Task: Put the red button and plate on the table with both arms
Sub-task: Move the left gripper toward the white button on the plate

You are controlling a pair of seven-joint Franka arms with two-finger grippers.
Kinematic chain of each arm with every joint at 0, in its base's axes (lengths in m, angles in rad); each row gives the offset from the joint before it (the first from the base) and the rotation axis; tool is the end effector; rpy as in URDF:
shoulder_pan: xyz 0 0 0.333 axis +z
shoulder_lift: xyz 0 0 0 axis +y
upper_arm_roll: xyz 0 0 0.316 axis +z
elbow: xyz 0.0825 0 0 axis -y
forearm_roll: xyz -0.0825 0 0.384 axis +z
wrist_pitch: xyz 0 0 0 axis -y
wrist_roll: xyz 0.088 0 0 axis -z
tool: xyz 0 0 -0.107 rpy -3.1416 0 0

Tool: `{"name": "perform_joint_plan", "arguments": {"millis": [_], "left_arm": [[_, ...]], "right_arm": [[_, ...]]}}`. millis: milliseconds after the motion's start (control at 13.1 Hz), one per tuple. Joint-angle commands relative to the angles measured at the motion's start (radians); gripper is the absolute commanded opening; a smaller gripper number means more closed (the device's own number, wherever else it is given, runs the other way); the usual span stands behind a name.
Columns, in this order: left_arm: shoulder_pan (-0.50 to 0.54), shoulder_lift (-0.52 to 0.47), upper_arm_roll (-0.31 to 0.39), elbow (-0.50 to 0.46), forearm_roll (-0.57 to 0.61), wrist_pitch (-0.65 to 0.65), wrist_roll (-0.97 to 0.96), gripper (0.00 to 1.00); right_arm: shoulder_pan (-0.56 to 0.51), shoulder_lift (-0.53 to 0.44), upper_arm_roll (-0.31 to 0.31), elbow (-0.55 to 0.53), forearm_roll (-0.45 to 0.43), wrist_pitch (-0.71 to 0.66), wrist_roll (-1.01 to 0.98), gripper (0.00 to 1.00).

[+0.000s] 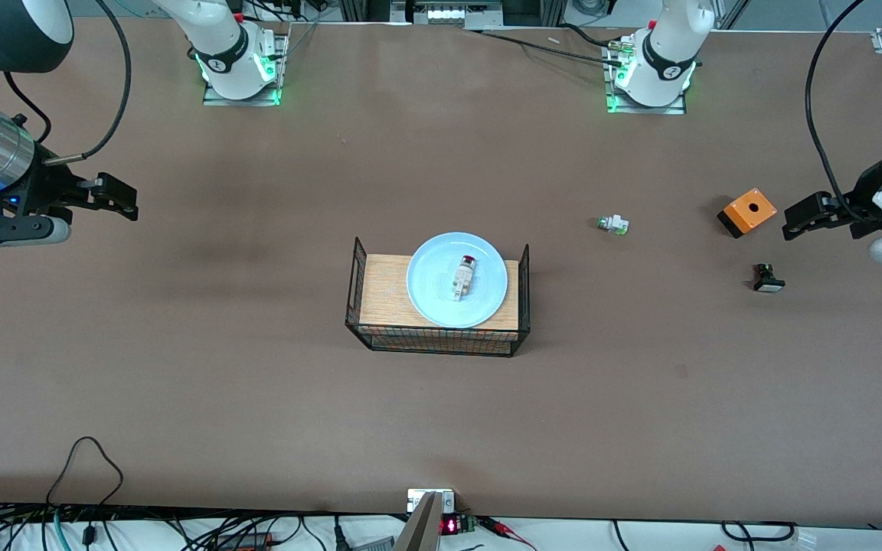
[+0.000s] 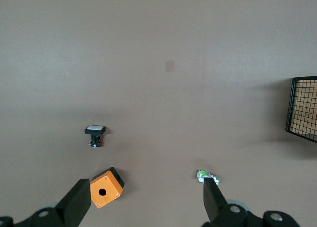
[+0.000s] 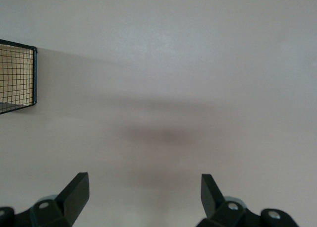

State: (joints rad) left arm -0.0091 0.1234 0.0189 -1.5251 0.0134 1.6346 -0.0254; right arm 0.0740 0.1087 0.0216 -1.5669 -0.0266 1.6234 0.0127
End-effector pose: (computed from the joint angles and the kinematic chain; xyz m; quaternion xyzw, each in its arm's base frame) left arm 0.5965 0.0065 0.5807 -0.9998 -0.0171 0.0069 0.0079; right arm 0.5867 0.0529 0.5687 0.9987 0.0424 -0.0254 0.0135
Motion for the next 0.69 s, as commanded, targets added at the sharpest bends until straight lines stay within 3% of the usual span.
{"name": "perform_joint_plan", "arguments": {"millis": [0,305,610], "left_arm": [[0.0,0.001,0.003,0.014,-0.018,-0.015,-0.002,1.0],[0.0,0.007,0.001,0.013,-0.023,-0.016,-0.002,1.0],[-0.044,0.091,-0.035,0.01,-0.038,-0.057,-0.001,1.0]], "right_arm": [[-0.002,0.0,0.0,0.013,-0.007,-0.002,-0.011,1.0],[-0.005,0.0,-0.002,0.013,-0.007,-0.002,-0.011,1.0],[-0.005,0.0,-0.002,0.013,-0.007,-0.002,-0.011,1.0]]}}
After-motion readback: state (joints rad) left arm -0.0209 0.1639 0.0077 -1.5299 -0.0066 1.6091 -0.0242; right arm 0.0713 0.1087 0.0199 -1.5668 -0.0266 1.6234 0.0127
